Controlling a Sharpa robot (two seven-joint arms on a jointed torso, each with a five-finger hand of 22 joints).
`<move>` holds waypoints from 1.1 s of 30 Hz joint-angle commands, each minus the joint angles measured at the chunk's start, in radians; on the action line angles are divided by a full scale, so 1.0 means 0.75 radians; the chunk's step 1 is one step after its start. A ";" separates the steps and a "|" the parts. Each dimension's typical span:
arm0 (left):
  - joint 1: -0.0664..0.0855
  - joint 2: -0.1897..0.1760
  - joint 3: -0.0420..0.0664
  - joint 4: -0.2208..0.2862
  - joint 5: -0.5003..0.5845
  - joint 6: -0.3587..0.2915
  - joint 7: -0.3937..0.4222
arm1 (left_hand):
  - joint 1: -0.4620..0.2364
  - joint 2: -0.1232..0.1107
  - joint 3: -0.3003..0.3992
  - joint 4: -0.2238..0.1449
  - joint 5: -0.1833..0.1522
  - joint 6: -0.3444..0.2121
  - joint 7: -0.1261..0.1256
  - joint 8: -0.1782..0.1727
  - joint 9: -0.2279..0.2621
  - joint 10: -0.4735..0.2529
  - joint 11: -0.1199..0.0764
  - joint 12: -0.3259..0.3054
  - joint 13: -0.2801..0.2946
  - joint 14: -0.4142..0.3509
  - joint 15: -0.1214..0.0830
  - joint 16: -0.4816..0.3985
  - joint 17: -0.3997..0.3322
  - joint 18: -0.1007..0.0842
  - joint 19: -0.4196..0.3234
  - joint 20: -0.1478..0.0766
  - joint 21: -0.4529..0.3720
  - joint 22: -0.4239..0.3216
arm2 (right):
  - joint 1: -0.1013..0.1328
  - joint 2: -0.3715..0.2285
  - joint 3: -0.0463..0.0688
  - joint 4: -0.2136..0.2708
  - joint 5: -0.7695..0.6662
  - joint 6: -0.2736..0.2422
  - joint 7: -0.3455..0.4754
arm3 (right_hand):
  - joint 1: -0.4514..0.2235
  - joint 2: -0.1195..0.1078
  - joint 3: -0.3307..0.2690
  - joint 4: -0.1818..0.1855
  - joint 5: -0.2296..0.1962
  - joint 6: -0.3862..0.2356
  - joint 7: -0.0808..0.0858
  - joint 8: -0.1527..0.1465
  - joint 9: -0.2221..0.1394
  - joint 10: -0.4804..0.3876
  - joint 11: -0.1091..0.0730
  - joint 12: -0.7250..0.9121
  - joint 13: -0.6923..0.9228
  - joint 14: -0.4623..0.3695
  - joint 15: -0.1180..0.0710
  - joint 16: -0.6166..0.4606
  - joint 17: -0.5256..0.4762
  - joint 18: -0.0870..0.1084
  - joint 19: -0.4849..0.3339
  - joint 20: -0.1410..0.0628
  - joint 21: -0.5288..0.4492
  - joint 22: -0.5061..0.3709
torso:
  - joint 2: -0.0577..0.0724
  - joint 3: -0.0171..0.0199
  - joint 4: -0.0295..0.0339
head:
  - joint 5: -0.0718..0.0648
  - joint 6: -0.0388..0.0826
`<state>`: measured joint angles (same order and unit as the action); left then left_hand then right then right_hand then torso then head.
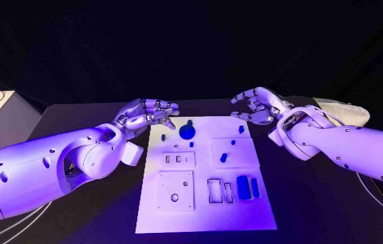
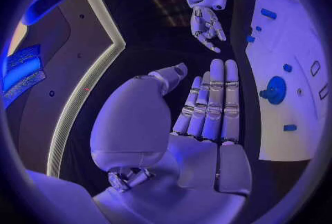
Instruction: Assemble the parts on the task board
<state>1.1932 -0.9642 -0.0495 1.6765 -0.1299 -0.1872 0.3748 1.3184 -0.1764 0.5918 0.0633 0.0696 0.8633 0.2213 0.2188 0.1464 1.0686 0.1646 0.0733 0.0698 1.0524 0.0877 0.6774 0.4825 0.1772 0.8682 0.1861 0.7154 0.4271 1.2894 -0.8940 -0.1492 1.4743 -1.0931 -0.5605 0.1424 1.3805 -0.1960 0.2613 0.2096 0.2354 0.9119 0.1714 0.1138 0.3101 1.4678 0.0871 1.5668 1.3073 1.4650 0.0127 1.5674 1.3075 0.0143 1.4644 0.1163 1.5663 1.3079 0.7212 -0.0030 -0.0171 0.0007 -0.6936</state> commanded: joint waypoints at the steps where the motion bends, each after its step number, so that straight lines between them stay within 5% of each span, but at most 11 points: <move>1: 0.000 0.007 0.000 -0.007 -0.003 0.035 0.016 | 0.000 0.015 -0.001 -0.009 -0.007 -0.009 0.019 0.002 -0.002 -0.008 0.000 -0.005 0.001 -0.006 0.002 0.009 -0.002 0.003 -0.007 -0.002 0.007 0.002 | -0.001 -0.030 -0.003 -0.025 0.036 0.115 0.089 | 0.015 -0.005 0.004 -0.009 -0.015 -0.012 0.008 -0.009 -0.003 0.137 0.007 0.005 0.351 0.141 0.007 0.005 0.351 -0.016 0.136 0.007 -0.002 0.342 | -0.003 0.0079 -0.0080 | -0.007 -0.002; 7: -0.001 0.011 0.000 -0.014 -0.004 0.039 0.016 | 0.000 0.015 -0.001 -0.009 -0.007 -0.009 0.019 0.002 -0.002 -0.008 0.000 -0.005 0.001 -0.006 0.002 0.009 -0.002 0.003 -0.007 -0.002 0.007 0.002 | -0.023 -0.052 -0.009 -0.096 -0.004 0.166 0.086 | 0.036 -0.017 0.003 -0.023 -0.041 -0.025 0.011 -0.021 -0.006 0.127 0.010 -0.007 0.341 0.141 0.010 0.005 0.351 -0.013 0.129 0.010 -0.013 0.333 | -0.001 0.0129 -0.0057 | -0.011 -0.006; 9: -0.001 0.011 0.000 -0.014 -0.004 0.041 0.016 | 0.000 0.015 -0.001 -0.009 -0.007 -0.009 0.019 0.002 -0.002 -0.008 0.000 -0.005 0.001 -0.006 0.002 0.009 -0.002 0.003 -0.007 -0.002 0.007 0.002 | -0.038 -0.051 -0.010 -0.116 -0.012 0.169 0.083 | 0.039 -0.018 0.004 -0.024 -0.042 -0.026 0.012 -0.022 -0.006 0.127 0.010 -0.008 0.340 0.141 0.010 0.005 0.351 -0.013 0.128 0.010 -0.014 0.332 | 0.001 0.0066 -0.0023 | -0.012 -0.008; 13: -0.002 0.010 0.000 -0.015 -0.006 0.045 0.016 | 0.002 0.015 0.001 -0.011 -0.007 -0.009 0.018 0.002 -0.002 -0.009 0.000 -0.005 0.001 -0.008 0.002 0.009 -0.002 0.004 -0.010 -0.002 0.009 0.004 | -0.068 -0.041 -0.011 -0.147 -0.019 0.170 0.075 | 0.041 -0.018 0.004 -0.025 -0.042 -0.026 0.012 -0.022 -0.006 0.126 0.010 -0.008 0.340 0.141 0.011 0.005 0.351 -0.012 0.127 0.010 -0.015 0.331 | 0.005 0.0039 -0.0007 | -0.010 -0.009; 33: -0.003 0.006 0.000 -0.012 -0.009 0.053 0.017 | 0.002 0.015 0.001 -0.011 -0.007 -0.009 0.018 0.002 -0.002 -0.009 0.000 -0.005 0.001 -0.008 0.002 0.009 -0.002 0.004 -0.010 -0.002 0.009 0.004 | -0.105 0.048 -0.011 -0.250 -0.054 0.181 -0.030 | 0.062 -0.008 0.018 -0.035 -0.033 -0.029 0.014 -0.027 -0.006 0.128 0.012 -0.006 0.342 0.141 0.013 0.005 0.351 -0.011 0.123 0.013 -0.020 0.326 | 0.003 0.0036 0.0003 | -0.007 -0.031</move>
<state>1.1914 -0.9600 -0.0498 1.6648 -0.1310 -0.1712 0.3755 1.3183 -0.1764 0.5947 0.0605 0.0696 0.8633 0.2213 0.2188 0.1465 1.0687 0.1646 0.0733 0.0699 1.0524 0.0878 0.6813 0.4825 0.1772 0.8683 0.1861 0.7154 0.4291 1.2129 -0.8610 -0.1577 1.2901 -1.1171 -0.4401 0.1421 1.4205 -0.2011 0.2751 0.1871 0.2072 0.8935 0.1820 0.0965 0.3063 1.4640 0.0907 1.5668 1.3073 1.4683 0.0160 1.5674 1.3073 0.0144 1.4681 0.1199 1.5548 1.3073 0.7240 -0.0001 -0.0162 -0.0060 -0.7139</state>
